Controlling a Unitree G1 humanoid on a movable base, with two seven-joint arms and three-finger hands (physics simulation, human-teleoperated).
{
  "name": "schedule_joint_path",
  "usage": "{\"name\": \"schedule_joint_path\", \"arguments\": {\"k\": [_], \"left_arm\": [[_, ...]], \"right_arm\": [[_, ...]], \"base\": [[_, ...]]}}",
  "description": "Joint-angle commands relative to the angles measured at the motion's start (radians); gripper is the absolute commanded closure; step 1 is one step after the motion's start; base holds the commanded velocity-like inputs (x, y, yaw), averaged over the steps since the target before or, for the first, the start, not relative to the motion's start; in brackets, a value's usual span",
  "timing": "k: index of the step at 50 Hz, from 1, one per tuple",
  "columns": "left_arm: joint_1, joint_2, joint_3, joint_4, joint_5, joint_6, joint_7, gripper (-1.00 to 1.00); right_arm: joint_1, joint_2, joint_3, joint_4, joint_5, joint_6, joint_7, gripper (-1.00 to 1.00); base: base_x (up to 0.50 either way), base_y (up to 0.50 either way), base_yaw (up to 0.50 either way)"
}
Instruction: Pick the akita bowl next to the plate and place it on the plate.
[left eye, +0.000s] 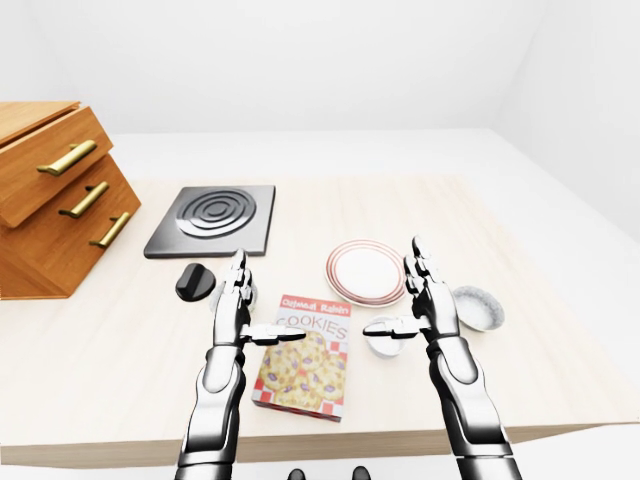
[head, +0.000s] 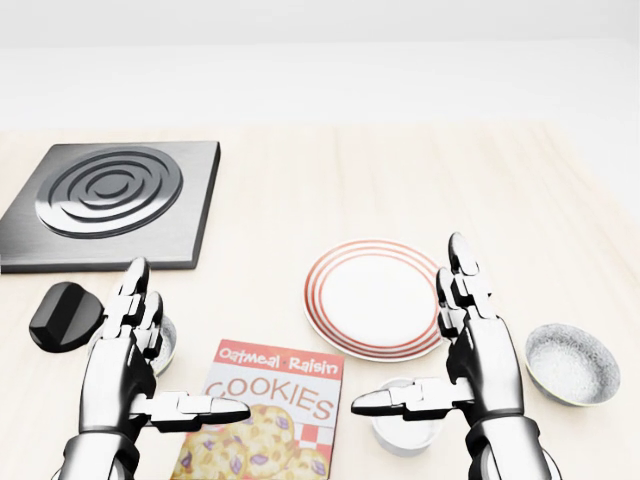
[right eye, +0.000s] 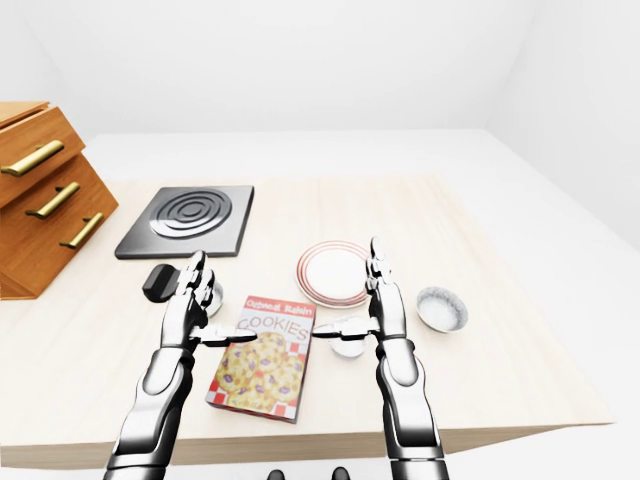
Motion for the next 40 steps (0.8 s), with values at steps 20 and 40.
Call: {"name": "schedule_joint_path", "arguments": {"k": [20,40], "left_arm": [[-0.002,0.001,0.002,0.014,-0.001,-0.012,-0.002,-1.0],[-0.001,0.001,0.002,0.002,-0.001,0.0,0.001,-1.0]], "right_arm": [[0.008,0.002,0.002,-0.004,0.0,-0.01,0.002,-1.0],[0.002,-0.005,-0.019,-0.047,0.017,0.03,-0.013,-1.0]], "base": [[0.41,0.0,0.0],[0.0,0.0,0.0]]}}
